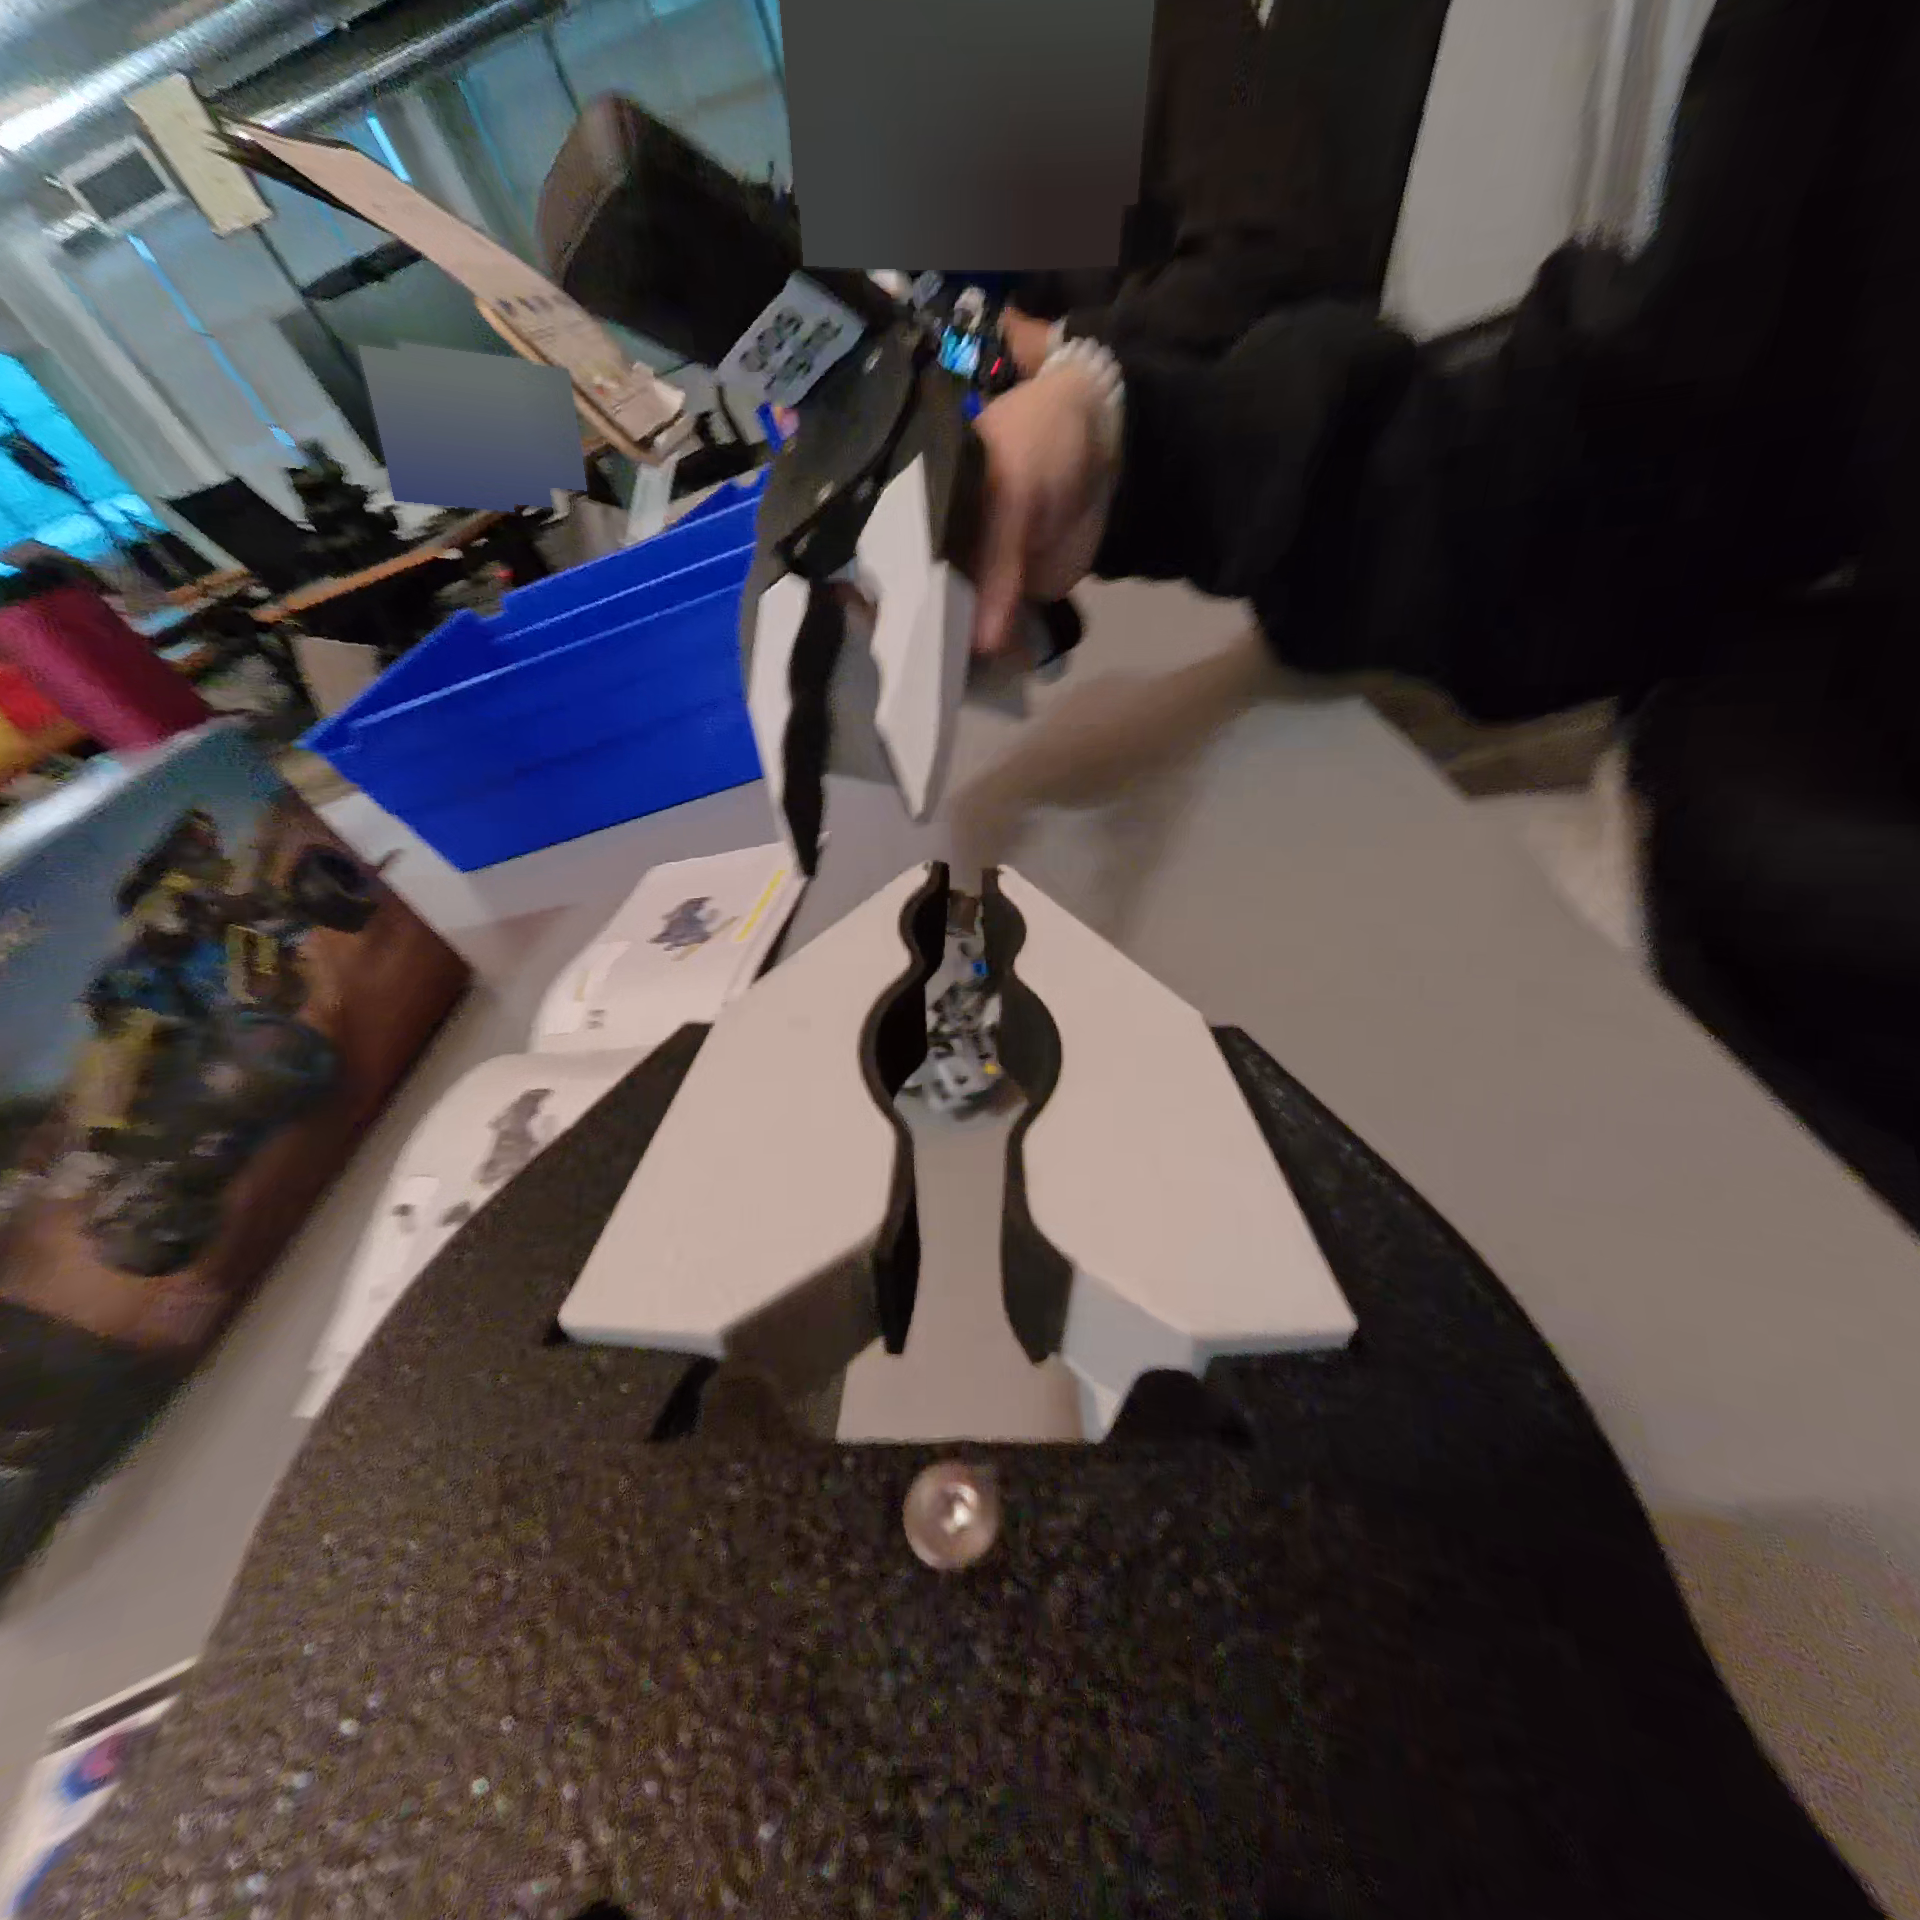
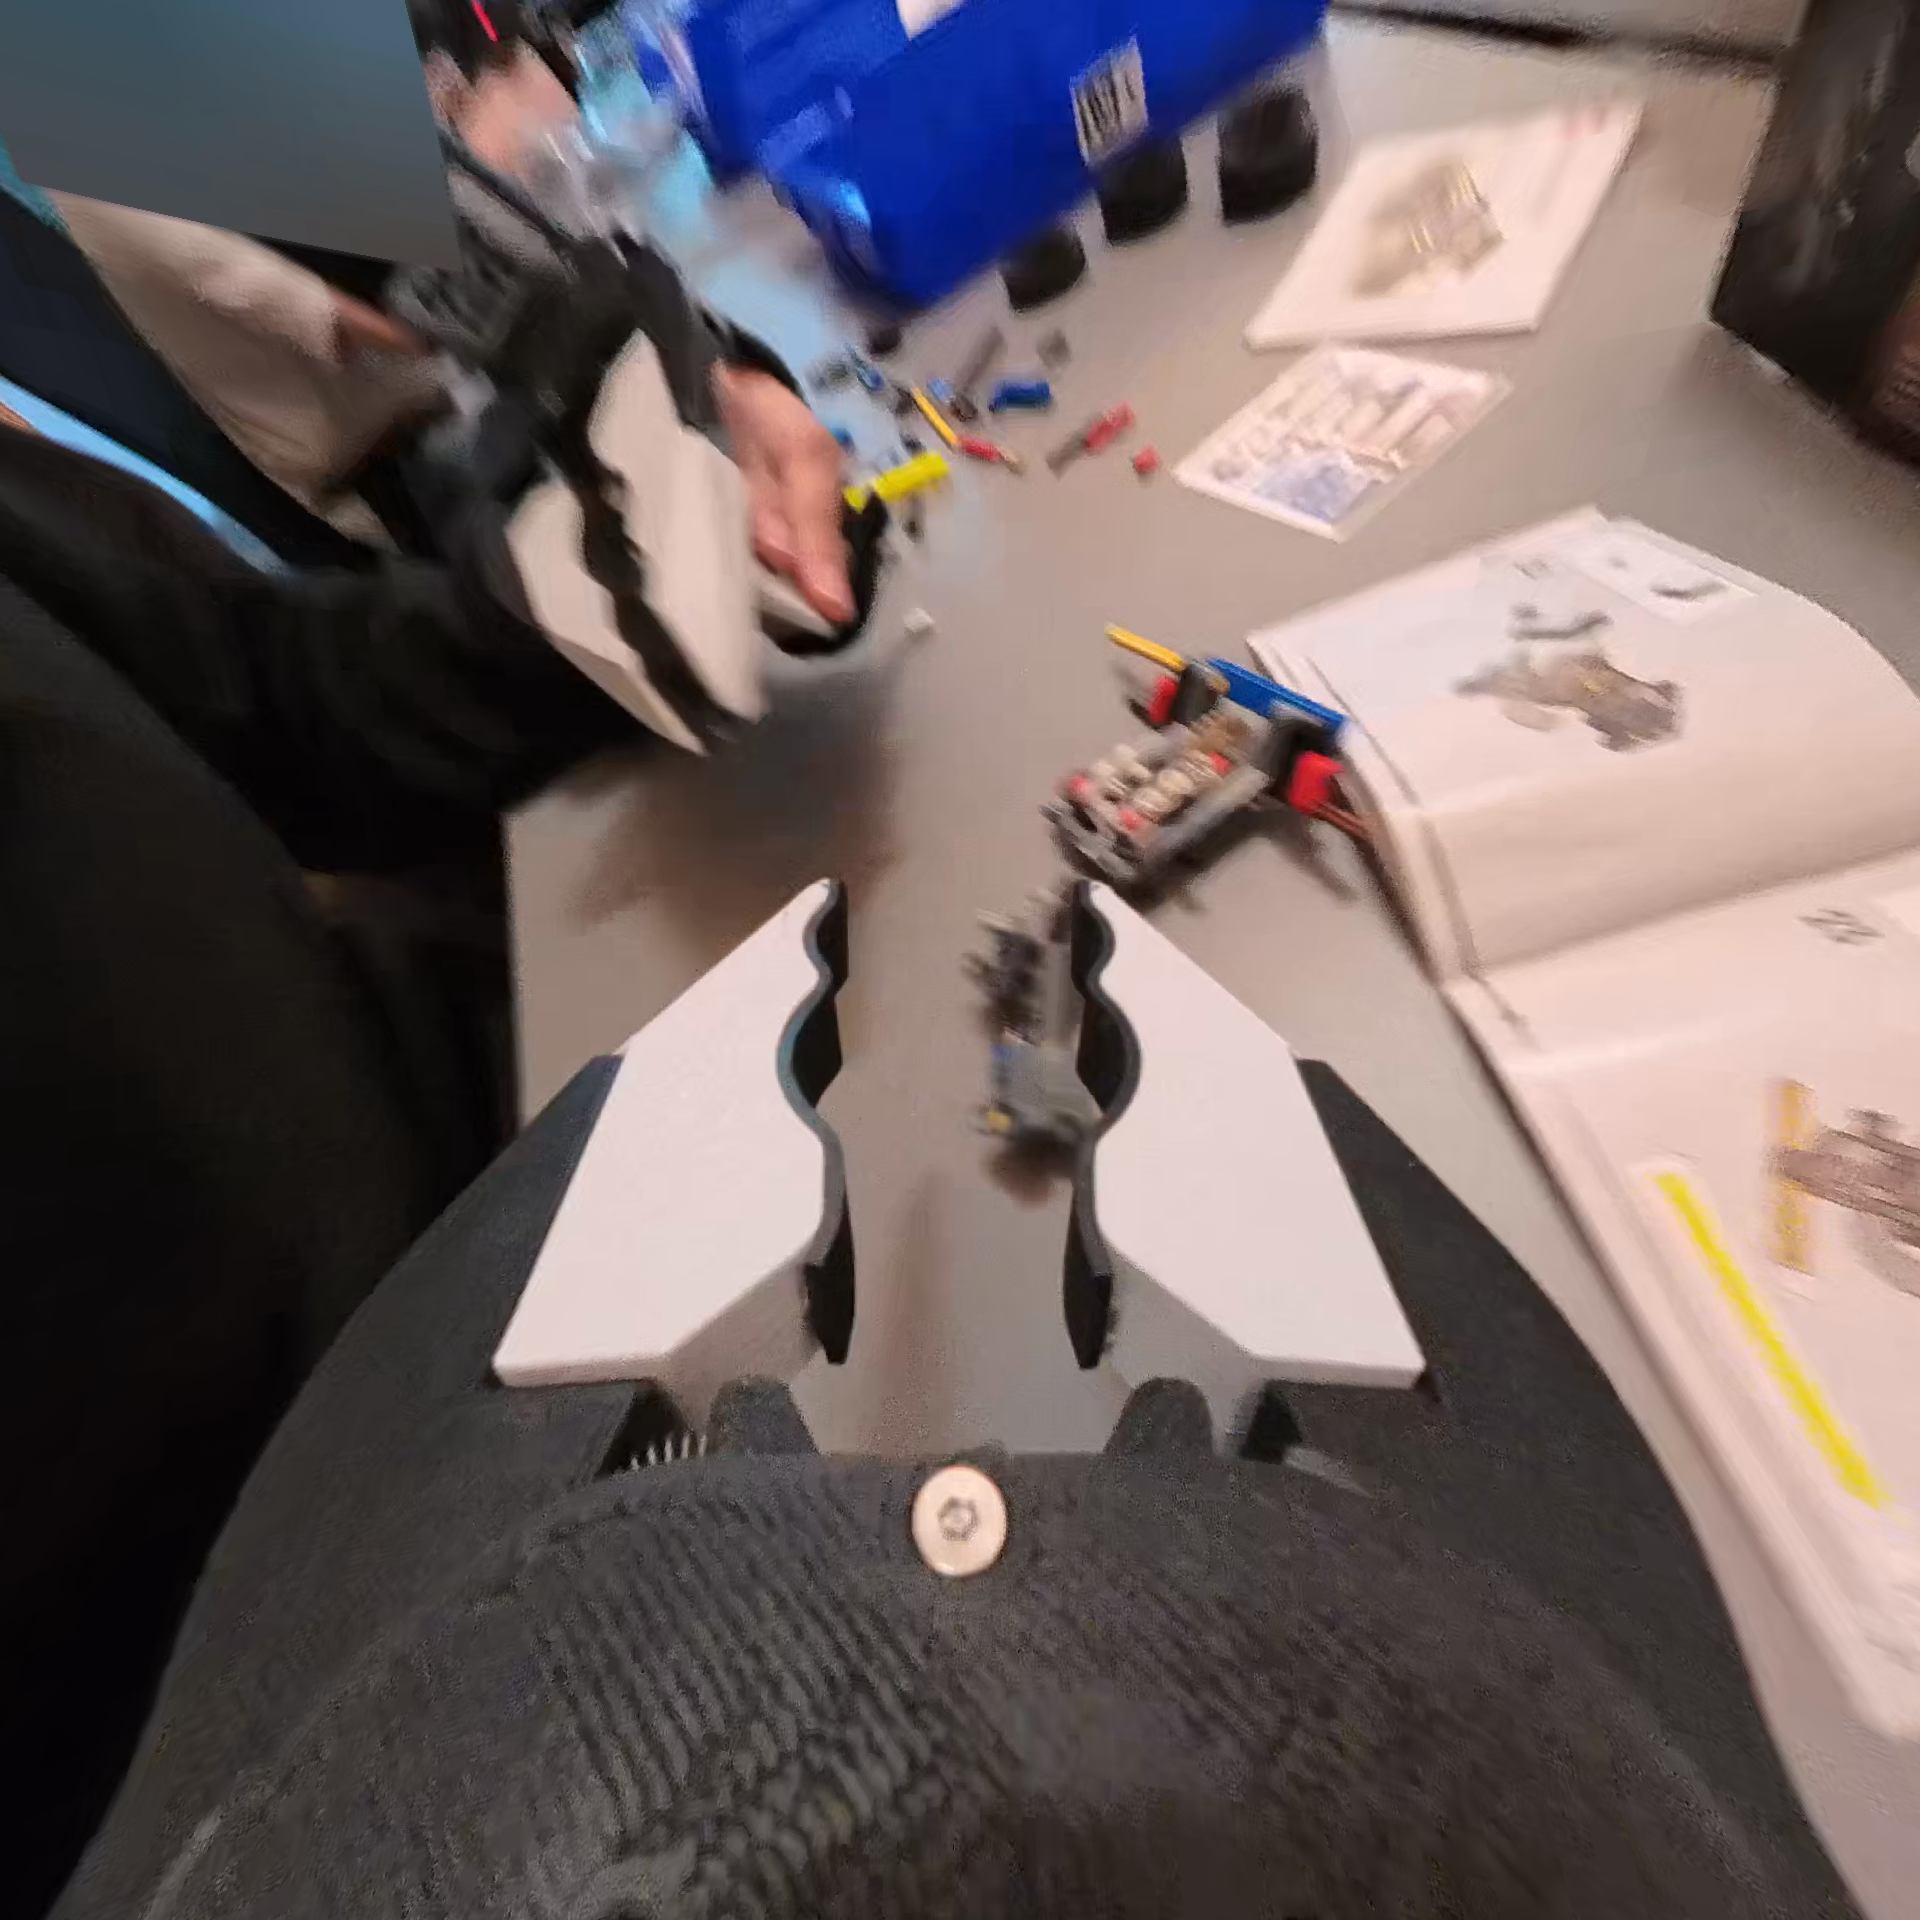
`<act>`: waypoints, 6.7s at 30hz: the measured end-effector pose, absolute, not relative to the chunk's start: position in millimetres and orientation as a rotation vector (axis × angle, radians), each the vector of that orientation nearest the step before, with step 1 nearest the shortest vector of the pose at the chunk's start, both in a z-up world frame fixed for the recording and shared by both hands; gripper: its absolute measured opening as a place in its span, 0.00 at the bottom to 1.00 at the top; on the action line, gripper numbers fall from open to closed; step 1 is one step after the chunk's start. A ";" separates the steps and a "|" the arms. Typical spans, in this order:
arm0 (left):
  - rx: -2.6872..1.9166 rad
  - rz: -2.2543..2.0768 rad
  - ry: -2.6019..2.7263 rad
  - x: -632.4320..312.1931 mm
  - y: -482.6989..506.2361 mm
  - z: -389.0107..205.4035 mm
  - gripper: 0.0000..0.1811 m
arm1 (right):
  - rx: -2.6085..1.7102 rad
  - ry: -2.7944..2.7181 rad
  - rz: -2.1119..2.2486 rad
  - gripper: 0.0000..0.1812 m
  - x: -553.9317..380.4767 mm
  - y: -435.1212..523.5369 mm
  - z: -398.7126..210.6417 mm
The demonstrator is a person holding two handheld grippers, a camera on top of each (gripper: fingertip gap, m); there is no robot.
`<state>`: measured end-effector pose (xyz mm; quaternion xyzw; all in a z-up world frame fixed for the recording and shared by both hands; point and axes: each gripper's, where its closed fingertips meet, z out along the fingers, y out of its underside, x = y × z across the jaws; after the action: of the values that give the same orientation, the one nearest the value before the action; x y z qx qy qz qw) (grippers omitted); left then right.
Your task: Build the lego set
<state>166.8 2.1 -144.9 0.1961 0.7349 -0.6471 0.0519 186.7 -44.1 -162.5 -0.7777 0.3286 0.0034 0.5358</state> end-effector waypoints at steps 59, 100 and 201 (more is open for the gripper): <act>0.844 -1.977 1.977 115.6 -10.1 -126.0 0.03 | -1.178 0.597 0.414 0.03 115.8 5.2 -123.2; 0.231 -2.218 2.099 183.5 -2.2 -117.9 0.02 | -1.973 0.713 -0.685 0.26 174.8 -81.7 -203.3; 0.785 -1.629 2.438 137.8 -3.5 -194.0 0.03 | -2.441 0.593 -0.522 0.03 120.4 -8.1 -233.1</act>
<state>137.8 -3.5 -194.0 0.2584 0.8020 -0.5359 0.0531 120.4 -8.1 -233.1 -0.9123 0.2215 -0.1951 0.2840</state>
